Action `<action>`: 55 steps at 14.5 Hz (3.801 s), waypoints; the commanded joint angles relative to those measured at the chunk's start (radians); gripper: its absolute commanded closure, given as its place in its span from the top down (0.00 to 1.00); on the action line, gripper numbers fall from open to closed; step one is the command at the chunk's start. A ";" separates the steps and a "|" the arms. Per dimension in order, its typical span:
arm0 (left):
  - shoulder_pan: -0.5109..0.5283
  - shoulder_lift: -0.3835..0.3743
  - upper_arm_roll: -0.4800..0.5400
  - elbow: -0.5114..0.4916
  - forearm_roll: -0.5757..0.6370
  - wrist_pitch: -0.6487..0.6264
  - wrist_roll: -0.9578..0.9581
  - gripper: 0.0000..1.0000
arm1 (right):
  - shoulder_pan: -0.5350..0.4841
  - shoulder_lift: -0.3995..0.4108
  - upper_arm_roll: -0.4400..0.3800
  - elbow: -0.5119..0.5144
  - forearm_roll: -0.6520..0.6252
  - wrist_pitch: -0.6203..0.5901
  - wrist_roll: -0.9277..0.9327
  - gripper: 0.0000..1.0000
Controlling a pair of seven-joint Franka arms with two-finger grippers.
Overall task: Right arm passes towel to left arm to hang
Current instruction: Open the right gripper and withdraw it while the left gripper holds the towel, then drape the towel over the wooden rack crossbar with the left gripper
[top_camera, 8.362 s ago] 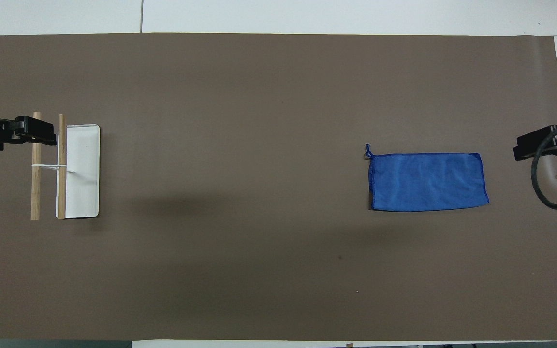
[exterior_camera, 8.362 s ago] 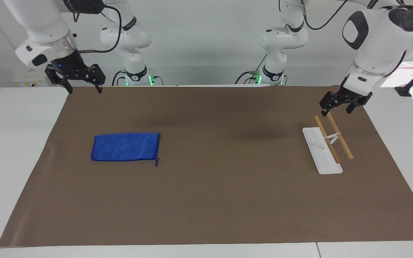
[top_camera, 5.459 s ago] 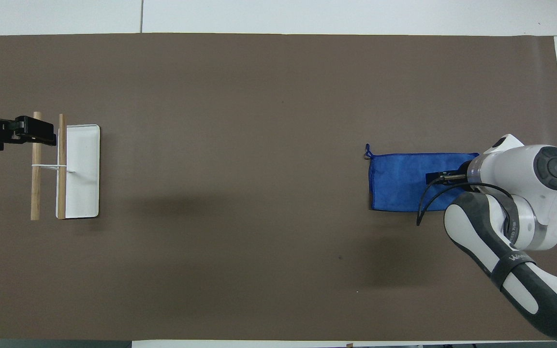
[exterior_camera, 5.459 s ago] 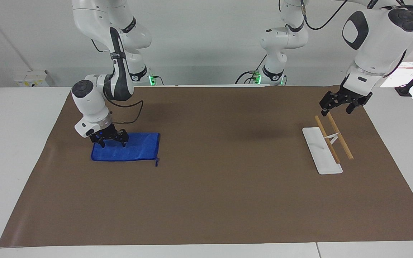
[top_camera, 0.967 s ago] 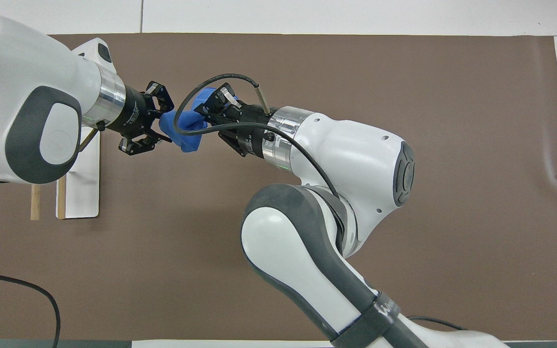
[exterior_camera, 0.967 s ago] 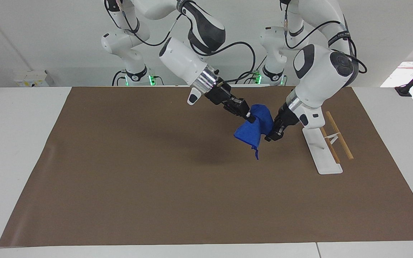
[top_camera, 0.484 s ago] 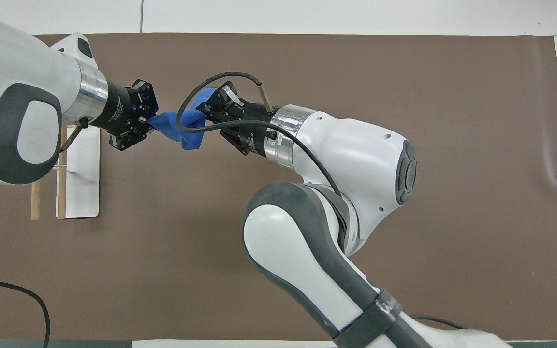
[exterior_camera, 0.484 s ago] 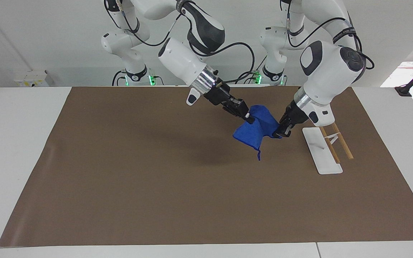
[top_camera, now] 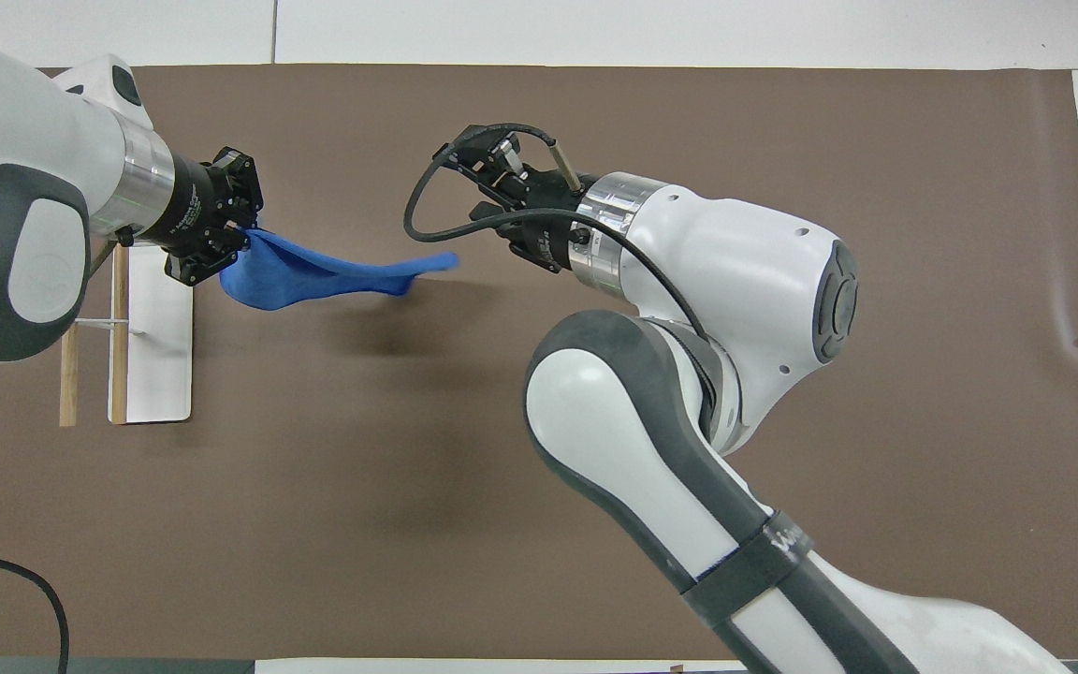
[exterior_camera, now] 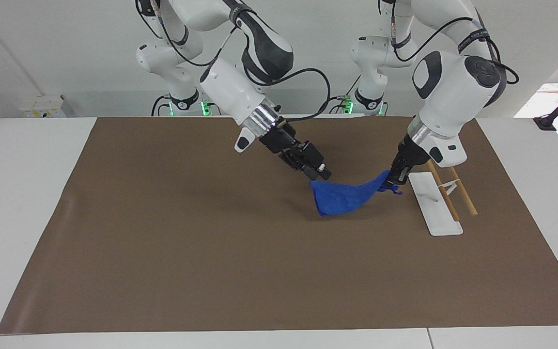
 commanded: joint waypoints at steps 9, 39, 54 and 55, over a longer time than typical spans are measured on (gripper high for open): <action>0.206 -0.138 0.001 -0.133 0.196 0.012 0.169 0.00 | -0.326 -0.097 0.007 -0.210 -0.559 -0.247 -0.325 1.00; 0.369 -0.020 -0.002 -0.066 0.380 -0.013 -0.006 0.00 | -0.575 -0.312 0.016 0.102 -0.918 -1.142 -0.536 1.00; 0.467 0.046 -0.003 -0.143 0.406 0.197 0.096 0.00 | -0.576 -0.313 0.021 0.100 -0.916 -1.151 -0.531 1.00; 0.472 0.046 -0.003 -0.143 0.406 0.196 0.097 0.17 | -0.576 -0.313 0.021 0.100 -0.916 -1.150 -0.531 1.00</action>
